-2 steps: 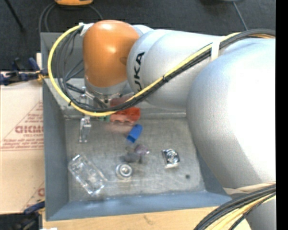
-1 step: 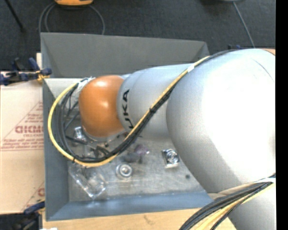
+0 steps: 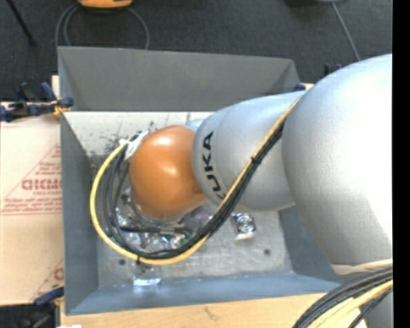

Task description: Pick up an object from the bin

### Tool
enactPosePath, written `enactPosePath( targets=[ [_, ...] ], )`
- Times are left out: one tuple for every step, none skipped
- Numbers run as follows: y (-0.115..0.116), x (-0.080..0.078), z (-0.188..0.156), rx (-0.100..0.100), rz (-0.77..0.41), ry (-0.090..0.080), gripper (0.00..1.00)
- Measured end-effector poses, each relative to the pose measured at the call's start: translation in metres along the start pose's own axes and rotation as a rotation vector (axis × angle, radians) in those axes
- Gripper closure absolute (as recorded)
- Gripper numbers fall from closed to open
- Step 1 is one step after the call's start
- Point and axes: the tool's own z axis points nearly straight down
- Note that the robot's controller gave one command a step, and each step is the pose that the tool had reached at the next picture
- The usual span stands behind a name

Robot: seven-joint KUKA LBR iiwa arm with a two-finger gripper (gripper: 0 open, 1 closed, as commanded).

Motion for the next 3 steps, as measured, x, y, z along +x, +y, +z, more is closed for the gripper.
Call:
enactPosePath(
  targets=[
    [-0.009, 0.037, -0.004, 0.01, -0.5, -0.023, 0.0],
    [-0.006, 0.035, 0.011, 0.007, -0.821, -0.026, 0.0],
    [0.014, 0.026, 0.022, -0.005, -1.204, 0.021, 0.0]
  ],
)
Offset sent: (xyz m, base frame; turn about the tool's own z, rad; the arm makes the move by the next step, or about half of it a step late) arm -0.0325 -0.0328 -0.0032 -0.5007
